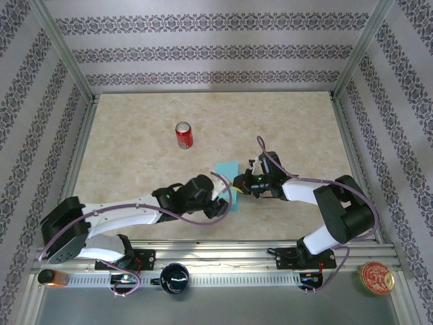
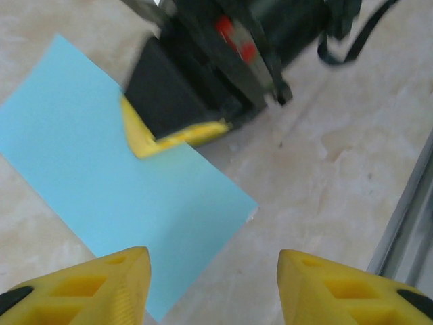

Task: Fold a paper plane with a square sheet of paper (pick it up from the middle)
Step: Fold the triangle a second time at the center of the table.

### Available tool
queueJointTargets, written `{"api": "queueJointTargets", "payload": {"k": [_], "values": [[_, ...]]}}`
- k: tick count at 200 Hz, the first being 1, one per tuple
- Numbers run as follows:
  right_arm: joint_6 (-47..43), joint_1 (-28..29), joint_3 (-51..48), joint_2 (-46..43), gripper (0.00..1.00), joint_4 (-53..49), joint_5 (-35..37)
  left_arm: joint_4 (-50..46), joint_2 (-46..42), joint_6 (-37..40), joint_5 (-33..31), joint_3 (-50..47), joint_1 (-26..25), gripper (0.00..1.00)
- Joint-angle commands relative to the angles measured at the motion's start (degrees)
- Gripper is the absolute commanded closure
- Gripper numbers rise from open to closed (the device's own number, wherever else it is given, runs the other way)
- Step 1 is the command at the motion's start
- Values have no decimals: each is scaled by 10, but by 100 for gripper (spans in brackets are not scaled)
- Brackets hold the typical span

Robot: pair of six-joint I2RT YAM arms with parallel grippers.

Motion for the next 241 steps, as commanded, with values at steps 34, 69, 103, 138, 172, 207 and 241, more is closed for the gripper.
{"api": "queueJointTargets", "payload": {"k": [34, 69, 103, 138, 172, 207, 241], "values": [[7, 6, 0, 3, 100, -2, 6, 20, 87, 98, -96, 38, -65, 41], [13, 10, 5, 10, 100, 4, 8, 24, 114, 128, -108, 46, -72, 38], [10, 11, 10, 7, 100, -6, 4, 29, 143, 134, -132, 61, -76, 38], [5, 11, 16, 4, 100, -19, 5, 32, 160, 137, -142, 73, -76, 40], [2, 11, 12, 1, 100, -20, 11, 27, 175, 136, -154, 84, -76, 49], [-2, 13, 9, 2, 100, -21, 12, 27, 178, 130, -158, 87, -76, 56], [-1, 13, 11, -2, 100, -28, 16, 26, 180, 131, -158, 89, -76, 58]]}}
